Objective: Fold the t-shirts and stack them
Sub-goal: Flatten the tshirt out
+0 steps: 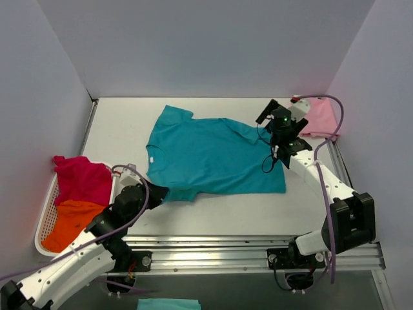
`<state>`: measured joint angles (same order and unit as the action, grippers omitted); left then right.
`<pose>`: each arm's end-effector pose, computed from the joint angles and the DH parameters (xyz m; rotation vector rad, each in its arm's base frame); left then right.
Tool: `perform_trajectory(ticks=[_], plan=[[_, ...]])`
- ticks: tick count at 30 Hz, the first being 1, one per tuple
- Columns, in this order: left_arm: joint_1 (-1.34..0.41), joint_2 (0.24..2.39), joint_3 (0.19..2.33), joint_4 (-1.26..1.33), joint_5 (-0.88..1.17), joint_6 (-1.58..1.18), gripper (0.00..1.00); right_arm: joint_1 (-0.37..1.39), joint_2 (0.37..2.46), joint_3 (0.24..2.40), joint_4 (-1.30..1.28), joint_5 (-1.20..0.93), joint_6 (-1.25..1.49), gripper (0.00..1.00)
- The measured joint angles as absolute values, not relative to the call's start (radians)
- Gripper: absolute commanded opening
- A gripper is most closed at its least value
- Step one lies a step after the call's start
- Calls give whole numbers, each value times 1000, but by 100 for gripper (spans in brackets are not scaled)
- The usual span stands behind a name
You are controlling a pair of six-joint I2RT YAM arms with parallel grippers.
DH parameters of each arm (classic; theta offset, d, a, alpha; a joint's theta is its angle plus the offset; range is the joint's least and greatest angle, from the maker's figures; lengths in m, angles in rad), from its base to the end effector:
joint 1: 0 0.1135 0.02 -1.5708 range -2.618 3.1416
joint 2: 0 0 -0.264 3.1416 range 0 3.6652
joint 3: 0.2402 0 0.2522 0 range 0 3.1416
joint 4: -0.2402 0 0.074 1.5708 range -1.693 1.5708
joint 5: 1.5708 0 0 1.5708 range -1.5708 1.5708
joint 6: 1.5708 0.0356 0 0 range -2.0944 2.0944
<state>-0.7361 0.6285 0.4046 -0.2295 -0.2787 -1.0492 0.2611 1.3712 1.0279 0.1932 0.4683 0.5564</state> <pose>0.1221 -0.0974 0.2254 -0.5102 2.0493 -0.8390 0.3163 0.0679 0.3305 0.5860 1.6053 0.2059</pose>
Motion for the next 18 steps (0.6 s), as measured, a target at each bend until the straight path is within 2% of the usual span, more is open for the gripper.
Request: perform_trajectory(ticks=[1, 2, 4, 5, 6, 12, 18], plan=[[-726, 582, 405, -273, -300, -1040, 35, 283, 1395, 1040, 204, 464, 559, 95], [-715, 554, 405, -311, -318, -1028, 45, 307, 1428, 1055, 212, 459, 560, 93], [-694, 545, 405, -369, -337, -1013, 73, 352, 1508, 1099, 228, 447, 564, 92], [-684, 556, 404, -393, -341, -1007, 92, 370, 1555, 1125, 231, 437, 566, 91], [-675, 574, 404, -414, -344, -1000, 96, 385, 1604, 1158, 231, 429, 569, 91], [-650, 669, 404, -475, -345, -985, 94, 439, 1876, 1339, 204, 380, 581, 90], [-639, 637, 402, -477, -346, -971, 94, 440, 1973, 1411, 128, 401, 598, 86]])
